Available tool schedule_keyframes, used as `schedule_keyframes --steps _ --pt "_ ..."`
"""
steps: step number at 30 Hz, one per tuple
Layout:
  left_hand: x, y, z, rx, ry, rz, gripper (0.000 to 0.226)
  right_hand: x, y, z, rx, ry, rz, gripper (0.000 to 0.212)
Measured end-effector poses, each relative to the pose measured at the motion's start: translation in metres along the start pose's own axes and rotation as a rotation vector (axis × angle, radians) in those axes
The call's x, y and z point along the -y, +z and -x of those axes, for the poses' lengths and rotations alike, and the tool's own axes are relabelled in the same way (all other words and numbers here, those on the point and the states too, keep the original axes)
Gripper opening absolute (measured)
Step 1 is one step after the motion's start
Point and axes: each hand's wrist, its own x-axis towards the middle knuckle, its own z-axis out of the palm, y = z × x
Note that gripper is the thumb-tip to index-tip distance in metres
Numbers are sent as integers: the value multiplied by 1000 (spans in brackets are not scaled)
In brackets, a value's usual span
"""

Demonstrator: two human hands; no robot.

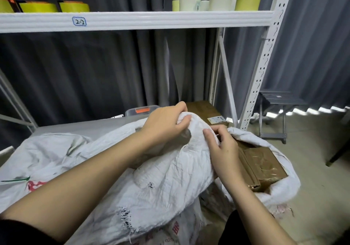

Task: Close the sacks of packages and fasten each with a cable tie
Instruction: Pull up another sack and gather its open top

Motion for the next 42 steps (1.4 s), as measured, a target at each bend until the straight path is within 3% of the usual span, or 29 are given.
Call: schedule_keyframes --steps 4,7,9,11,14,16,19,22,26,29,31,33,36,39,42 --pt "-2 -7 -3 -37 212 106 30 8 -8 -15 327 305 -676 16" --pt "-15 -9 -1 62 291 121 34 11 -14 -21 381 436 -935 21" --pt "-18 -5 -2 37 276 -48 31 10 -13 -20 326 392 -820 17" --pt "-16 -3 -5 7 205 -186 29 9 -12 -14 211 256 -453 16" --pt "-17 -1 -10 -29 137 -240 28 6 -7 6 59 139 -48 48" --pt "-17 -2 -13 -9 96 -238 24 6 -1 17 -37 -43 44 41" --pt "-15 -5 -18 118 -7 -119 35 6 3 21 -116 -205 -88 22" --pt "-18 -7 -18 173 -68 106 27 13 1 15 -75 -74 -376 26" --pt "-36 -7 6 -240 50 142 27 20 3 -3 -33 73 -530 37" --pt "-50 -6 40 -248 135 -53 57 30 10 -17 -64 174 -679 36" --pt "-56 -6 53 -102 53 -193 81 38 17 -27 -65 198 -728 34" --pt "-54 -7 51 17 -71 -257 89 46 25 -36 -45 201 -768 33" --pt "-45 -14 36 -166 -96 -322 68 62 38 -44 -1 238 -923 34" --pt "-30 -30 26 -266 -74 -653 38 76 42 -53 3 285 -1122 34" --pt "-23 -55 17 -283 -54 -874 32 81 35 -66 -28 413 -1352 38"
